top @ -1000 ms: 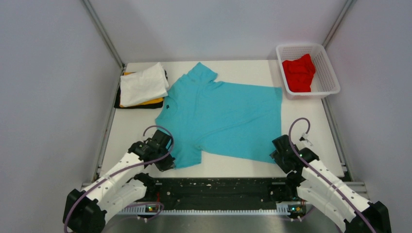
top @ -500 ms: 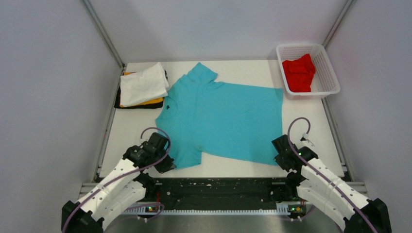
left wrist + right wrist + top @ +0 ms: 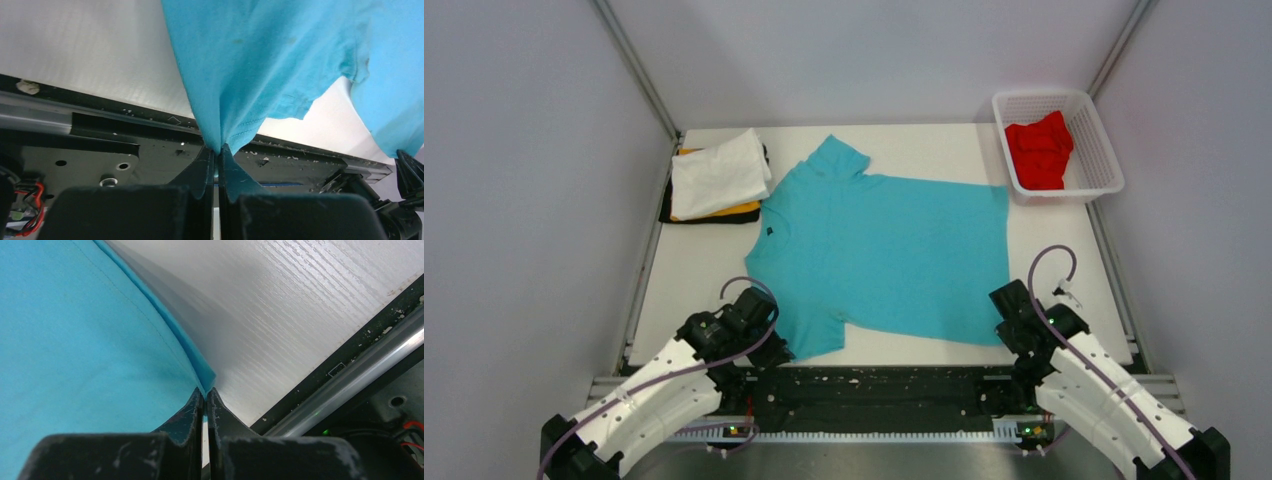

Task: Fold and stack the t-shirts
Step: Grab the side of the flattened tshirt closest away from the robot with both arms, then fold the flattened tshirt in 1/3 of the way

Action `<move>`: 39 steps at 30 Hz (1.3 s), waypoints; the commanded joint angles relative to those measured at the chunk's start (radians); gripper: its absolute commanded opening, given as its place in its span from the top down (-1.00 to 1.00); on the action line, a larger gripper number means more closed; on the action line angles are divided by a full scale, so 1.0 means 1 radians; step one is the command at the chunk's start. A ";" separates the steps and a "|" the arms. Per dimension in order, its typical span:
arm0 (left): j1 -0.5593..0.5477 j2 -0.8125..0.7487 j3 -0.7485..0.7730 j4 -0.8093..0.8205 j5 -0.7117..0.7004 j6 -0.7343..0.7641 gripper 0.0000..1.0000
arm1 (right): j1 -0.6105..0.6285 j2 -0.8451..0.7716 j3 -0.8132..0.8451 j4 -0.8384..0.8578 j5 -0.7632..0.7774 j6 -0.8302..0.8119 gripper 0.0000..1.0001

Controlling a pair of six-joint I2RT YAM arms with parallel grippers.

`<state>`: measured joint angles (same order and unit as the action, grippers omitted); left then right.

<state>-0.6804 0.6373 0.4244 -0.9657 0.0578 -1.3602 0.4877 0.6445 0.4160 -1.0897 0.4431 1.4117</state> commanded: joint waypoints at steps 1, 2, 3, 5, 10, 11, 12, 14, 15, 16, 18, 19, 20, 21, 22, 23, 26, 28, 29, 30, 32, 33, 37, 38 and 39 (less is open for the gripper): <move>-0.013 0.039 0.015 0.115 0.012 0.003 1.00 | -0.009 0.016 0.048 0.030 0.008 -0.073 1.00; -0.013 0.059 0.022 0.134 0.015 0.020 1.00 | -0.009 0.019 0.053 0.039 0.005 -0.086 1.00; -0.013 0.076 0.033 0.151 0.009 0.040 1.00 | -0.009 0.022 0.060 0.050 0.004 -0.102 1.00; -0.013 0.123 0.067 0.177 -0.015 0.070 1.00 | -0.009 0.033 0.072 0.076 0.001 -0.137 1.00; -0.009 0.237 0.188 0.265 -0.094 0.180 1.00 | -0.009 0.105 0.114 0.140 -0.034 -0.196 1.00; -0.005 0.263 0.219 0.277 -0.105 0.202 1.00 | -0.009 0.123 0.127 0.158 -0.031 -0.213 1.00; 0.000 0.296 0.253 0.280 -0.115 0.223 1.00 | -0.009 0.143 0.145 0.167 -0.018 -0.227 1.00; 0.017 0.363 0.321 0.265 -0.136 0.253 1.00 | -0.009 0.183 0.184 0.172 0.021 -0.239 1.00; 0.028 0.393 0.351 0.263 -0.146 0.266 1.00 | -0.009 0.195 0.202 0.178 0.037 -0.246 1.00; 0.042 0.416 0.374 0.272 -0.150 0.284 1.00 | -0.010 0.205 0.217 0.190 0.051 -0.255 1.00; 0.090 0.464 0.419 0.333 -0.114 0.328 1.00 | -0.018 0.224 0.250 0.221 0.065 -0.284 1.00; 0.105 0.488 0.430 0.361 -0.100 0.340 1.00 | -0.026 0.235 0.257 0.239 0.068 -0.299 1.00; 0.130 0.511 0.447 0.386 -0.081 0.352 1.00 | -0.036 0.250 0.268 0.257 0.068 -0.316 1.00; 0.161 0.535 0.465 0.410 -0.067 0.368 1.00 | -0.050 0.266 0.277 0.276 0.064 -0.333 1.00; 0.183 0.564 0.490 0.428 -0.032 0.391 1.00 | -0.069 0.286 0.287 0.295 0.056 -0.350 1.00; 0.203 0.588 0.512 0.440 -0.019 0.405 1.00 | -0.087 0.303 0.298 0.310 0.047 -0.373 1.00; 0.253 0.646 0.588 0.456 0.021 0.463 1.00 | -0.149 0.340 0.335 0.356 0.021 -0.432 1.00; 0.272 0.683 0.639 0.446 0.018 0.501 1.00 | -0.192 0.364 0.356 0.386 -0.003 -0.469 1.00; 0.281 0.699 0.661 0.442 0.010 0.514 1.00 | -0.209 0.377 0.368 0.399 -0.019 -0.488 1.00; 0.288 0.715 0.681 0.443 0.009 0.524 1.00 | -0.221 0.391 0.376 0.411 -0.037 -0.501 1.00; 0.304 0.742 0.706 0.459 0.020 0.541 1.00 | -0.242 0.420 0.393 0.422 -0.057 -0.515 1.00; 0.308 0.757 0.722 0.469 0.030 0.548 1.00 | -0.251 0.436 0.401 0.426 -0.066 -0.523 1.00; 0.333 0.810 0.777 0.476 0.024 0.583 1.00 | -0.272 0.470 0.423 0.447 -0.077 -0.540 1.00; 0.339 0.819 0.791 0.477 0.021 0.592 1.00 | -0.277 0.481 0.429 0.452 -0.077 -0.540 1.00; 0.347 0.828 0.803 0.480 0.019 0.600 1.00 | -0.281 0.488 0.434 0.454 -0.080 -0.543 1.00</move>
<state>-0.3592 1.4364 1.1557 -0.5308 0.0719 -0.8253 0.2302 1.1095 0.7898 -0.6830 0.3817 0.9081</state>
